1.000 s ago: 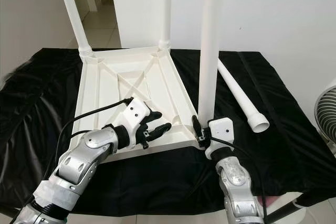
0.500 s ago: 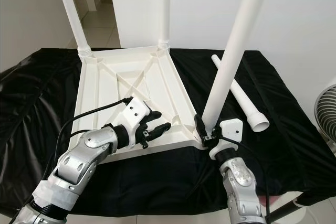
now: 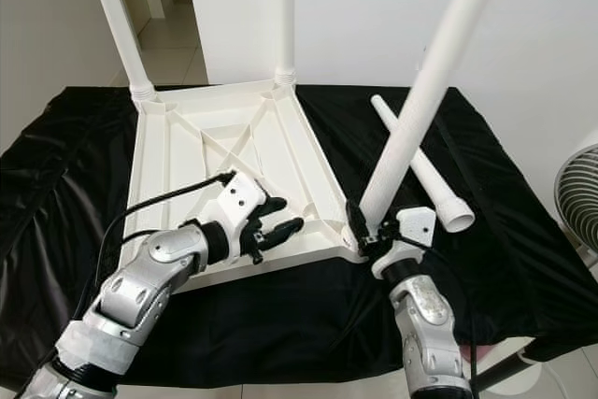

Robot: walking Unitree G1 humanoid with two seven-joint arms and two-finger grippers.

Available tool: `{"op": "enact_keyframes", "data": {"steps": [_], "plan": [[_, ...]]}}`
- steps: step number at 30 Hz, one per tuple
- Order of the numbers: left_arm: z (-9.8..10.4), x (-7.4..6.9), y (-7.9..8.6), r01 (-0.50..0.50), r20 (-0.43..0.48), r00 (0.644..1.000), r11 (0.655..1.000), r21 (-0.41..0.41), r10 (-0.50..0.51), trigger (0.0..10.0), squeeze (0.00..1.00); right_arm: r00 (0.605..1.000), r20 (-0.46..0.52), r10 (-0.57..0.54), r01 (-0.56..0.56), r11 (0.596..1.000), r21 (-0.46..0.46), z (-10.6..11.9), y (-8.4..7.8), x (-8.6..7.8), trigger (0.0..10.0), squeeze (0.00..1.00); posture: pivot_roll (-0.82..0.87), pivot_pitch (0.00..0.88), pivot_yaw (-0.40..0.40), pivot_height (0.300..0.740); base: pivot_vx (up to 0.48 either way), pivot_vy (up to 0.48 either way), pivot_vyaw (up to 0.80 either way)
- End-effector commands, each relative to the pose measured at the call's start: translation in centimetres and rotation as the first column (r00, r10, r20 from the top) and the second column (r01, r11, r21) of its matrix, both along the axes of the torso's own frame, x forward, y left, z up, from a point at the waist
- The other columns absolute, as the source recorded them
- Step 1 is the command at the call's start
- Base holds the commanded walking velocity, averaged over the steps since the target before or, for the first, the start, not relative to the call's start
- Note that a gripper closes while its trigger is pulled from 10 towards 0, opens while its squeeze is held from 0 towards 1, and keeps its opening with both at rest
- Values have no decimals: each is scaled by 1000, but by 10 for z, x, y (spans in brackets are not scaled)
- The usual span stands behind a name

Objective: Building children table

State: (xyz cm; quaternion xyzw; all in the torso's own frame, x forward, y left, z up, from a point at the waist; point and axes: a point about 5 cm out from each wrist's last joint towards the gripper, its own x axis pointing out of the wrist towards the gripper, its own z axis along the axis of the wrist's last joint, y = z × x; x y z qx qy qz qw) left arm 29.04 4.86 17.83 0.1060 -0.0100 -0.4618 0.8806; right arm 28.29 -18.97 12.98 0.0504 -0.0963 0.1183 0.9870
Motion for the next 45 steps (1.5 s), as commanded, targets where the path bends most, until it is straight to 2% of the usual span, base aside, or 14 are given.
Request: {"op": "enact_keyframes", "data": {"steps": [1,4,5,10,13,17,19,23,26,28,34,38,40,45], "plan": [[0,-1,3,-13,-4,1000,1000,0,13,10000,0,988,-147,-38,43,999,29,-29,-4,-5,10000,0,-19,75,56,740,0,0,0],[0,-2,3,-14,-5,1000,1000,0,14,10000,0,989,-144,-33,38,999,27,-29,-3,-5,10000,0,-19,75,56,740,0,0,0],[0,-2,3,-15,-5,1000,1000,-1,15,10000,0,992,-124,-29,24,999,-43,-27,-1,-5,10000,0,-20,75,56,740,0,0,0],[0,-2,3,-15,-4,1000,1000,-1,15,10000,0,994,-102,-27,16,994,-108,-25,0,-5,10000,0,-20,75,56,740,0,0,0],[2,-2,3,-15,-2,1000,1000,-4,15,10000,0,999,-29,35,-41,963,-266,-13,8,-5,10000,0,-23,75,55,740,0,0,0],[2,-2,3,-16,-1,1000,1000,-5,16,10000,0,998,-15,61,-63,953,-298,-11,11,-6,10000,0,-24,75,53,740,0,0,0],[4,-1,4,-23,1,1000,1000,-9,23,10000,0,993,5,115,-105,925,-366,-10,17,-11,10000,0,-25,75,52,740,0,0,0],[5,0,5,-26,2,1000,1000,-10,26,10000,0,992,9,130,-117,919,-377,-10,18,-13,10000,0,-26,76,53,740,0,0,0],[5,1,7,-31,3,1000,999,-10,31,10000,0,985,15,169,-145,883,-446,-14,21,-20,10000,0,-29,76,54,740,0,0,0],[5,1,7,-32,4,999,999,-10,32,10000,0,984,17,177,-150,877,-457,-16,22,-22,10000,0,-29,76,54,740,0,0,0],[6,1,7,-33,6,999,999,-9,33,10000,0,983,24,180,-150,878,-454,-18,23,-26,10000,0,-30,76,57,740,0,0,0],[6,0,7,-27,6,1000,1000,-9,27,10000,0,988,4,154,-139,903,-406,-20,20,-27,10000,0,-32,76,59,740,0,0,0],[7,0,6,-23,7,1000,1000,-9,23,10000,0,995,-69,73,-88,966,-245,-24,14,-23,10000,0,-32,75,60,740,0,0,0],[7,0,6,-22,8,1000,1000,-8,22,10000,0,994,-112,14,-35,982,-187,-27,10,-19,10000,0,-30,77,60,740,0,0,0]]}}
